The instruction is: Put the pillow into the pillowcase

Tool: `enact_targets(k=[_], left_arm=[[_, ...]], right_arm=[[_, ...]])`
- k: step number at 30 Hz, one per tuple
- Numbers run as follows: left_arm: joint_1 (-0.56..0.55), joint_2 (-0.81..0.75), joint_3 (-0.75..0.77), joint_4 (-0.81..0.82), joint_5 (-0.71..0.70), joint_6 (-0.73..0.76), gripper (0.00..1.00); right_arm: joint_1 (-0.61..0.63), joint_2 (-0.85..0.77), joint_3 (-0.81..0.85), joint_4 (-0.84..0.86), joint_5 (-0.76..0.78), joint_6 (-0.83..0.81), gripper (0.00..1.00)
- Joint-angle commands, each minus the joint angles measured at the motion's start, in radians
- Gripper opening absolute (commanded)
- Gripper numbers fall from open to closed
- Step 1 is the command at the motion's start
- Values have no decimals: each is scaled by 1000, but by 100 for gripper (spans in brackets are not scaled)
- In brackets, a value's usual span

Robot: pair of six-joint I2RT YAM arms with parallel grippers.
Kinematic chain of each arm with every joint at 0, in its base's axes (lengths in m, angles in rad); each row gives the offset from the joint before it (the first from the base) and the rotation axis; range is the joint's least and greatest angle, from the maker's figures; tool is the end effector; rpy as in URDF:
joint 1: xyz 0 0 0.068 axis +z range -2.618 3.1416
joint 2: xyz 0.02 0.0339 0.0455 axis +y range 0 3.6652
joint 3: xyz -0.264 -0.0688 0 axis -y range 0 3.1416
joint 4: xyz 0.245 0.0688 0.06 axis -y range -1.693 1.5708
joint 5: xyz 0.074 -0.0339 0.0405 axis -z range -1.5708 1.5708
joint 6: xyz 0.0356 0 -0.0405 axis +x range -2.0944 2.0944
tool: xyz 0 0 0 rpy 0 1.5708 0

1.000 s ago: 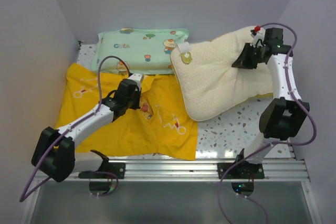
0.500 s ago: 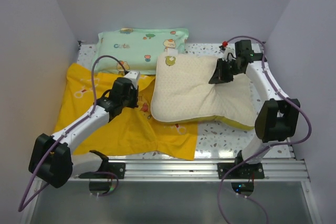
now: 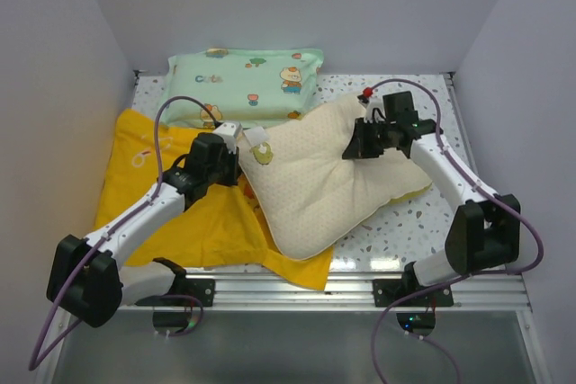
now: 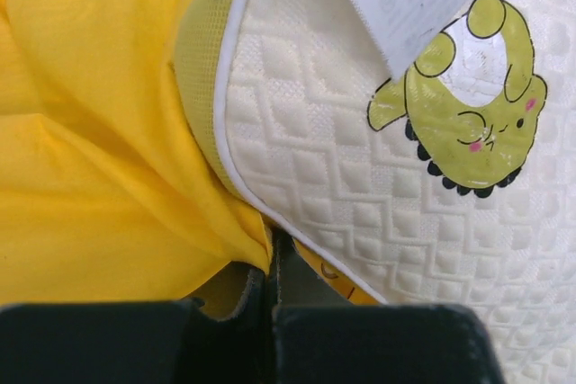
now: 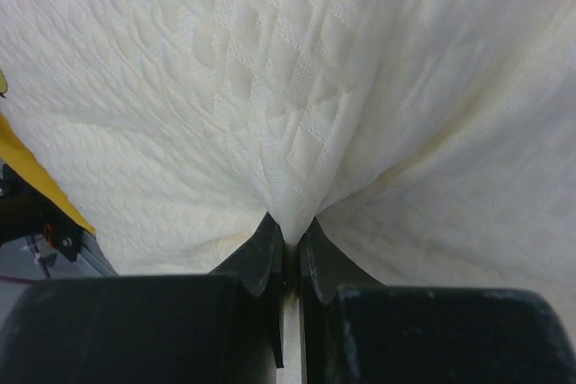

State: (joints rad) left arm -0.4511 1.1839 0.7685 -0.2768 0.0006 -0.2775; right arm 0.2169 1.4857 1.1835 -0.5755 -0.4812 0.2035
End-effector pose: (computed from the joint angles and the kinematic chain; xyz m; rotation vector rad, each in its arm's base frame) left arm 0.2278 -0.1104 0.2441 0.1991 2.2838 -0.3845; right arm 0.3058 0.0843 0.2797 -0.2339 2.4529 0.7739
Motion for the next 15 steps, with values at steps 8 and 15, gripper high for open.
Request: enact_targets(k=[8,15], left_arm=[[14,-30,6,22,2,-26,0],[17,2,18,16,25,17,0]], right_arm=[[-13,-29,242,-270,-13,-391,0],[-22,169,410,-575,-11,-681,99]])
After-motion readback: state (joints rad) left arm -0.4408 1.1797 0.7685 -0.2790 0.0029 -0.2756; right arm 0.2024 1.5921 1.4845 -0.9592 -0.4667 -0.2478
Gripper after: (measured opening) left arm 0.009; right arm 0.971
